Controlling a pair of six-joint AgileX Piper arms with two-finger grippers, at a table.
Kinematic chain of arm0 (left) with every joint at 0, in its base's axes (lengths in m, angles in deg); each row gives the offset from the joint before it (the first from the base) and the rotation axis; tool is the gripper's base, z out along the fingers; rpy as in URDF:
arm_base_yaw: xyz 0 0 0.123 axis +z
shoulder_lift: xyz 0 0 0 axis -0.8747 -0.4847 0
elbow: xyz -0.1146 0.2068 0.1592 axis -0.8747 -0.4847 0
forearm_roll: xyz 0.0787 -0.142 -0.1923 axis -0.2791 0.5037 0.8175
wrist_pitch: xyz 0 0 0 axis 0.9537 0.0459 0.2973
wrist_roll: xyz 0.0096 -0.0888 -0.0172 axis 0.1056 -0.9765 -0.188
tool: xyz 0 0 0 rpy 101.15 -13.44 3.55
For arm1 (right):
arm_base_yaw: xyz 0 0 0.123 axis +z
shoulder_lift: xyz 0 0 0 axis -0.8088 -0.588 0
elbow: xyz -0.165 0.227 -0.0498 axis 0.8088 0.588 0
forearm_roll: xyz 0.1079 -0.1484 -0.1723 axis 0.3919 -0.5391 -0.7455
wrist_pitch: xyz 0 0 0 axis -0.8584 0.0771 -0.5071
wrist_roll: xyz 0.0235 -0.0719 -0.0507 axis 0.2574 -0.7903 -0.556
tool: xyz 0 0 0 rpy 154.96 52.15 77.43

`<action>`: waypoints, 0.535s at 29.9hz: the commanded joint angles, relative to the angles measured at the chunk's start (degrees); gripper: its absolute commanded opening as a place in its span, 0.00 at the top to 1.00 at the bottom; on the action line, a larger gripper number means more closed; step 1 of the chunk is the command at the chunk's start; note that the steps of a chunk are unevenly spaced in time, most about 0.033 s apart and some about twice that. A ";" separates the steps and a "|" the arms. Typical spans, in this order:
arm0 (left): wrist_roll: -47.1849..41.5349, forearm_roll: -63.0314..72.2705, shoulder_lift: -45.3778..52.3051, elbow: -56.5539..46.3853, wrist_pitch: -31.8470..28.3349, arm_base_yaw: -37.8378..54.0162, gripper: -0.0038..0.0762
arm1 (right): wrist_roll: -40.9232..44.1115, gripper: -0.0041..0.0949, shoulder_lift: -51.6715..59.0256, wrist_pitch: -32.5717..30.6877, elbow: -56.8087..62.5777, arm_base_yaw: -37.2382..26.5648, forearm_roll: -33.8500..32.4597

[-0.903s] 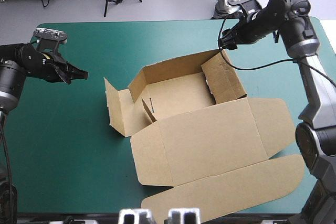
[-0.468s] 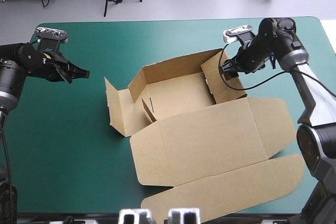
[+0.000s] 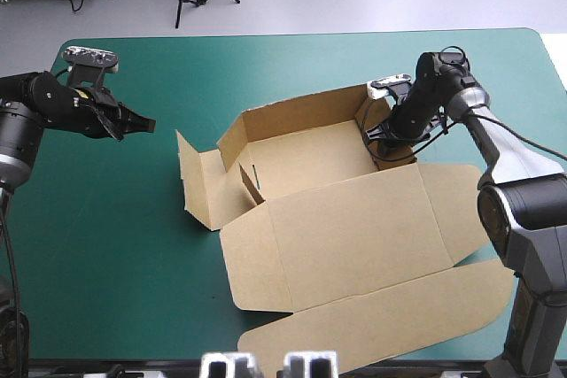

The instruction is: Fold the box

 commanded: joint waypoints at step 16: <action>-6.25 -4.98 1.89 1.52 -7.15 0.07 0.91 | -3.23 0.98 11.25 -1.12 -14.82 -2.48 0.04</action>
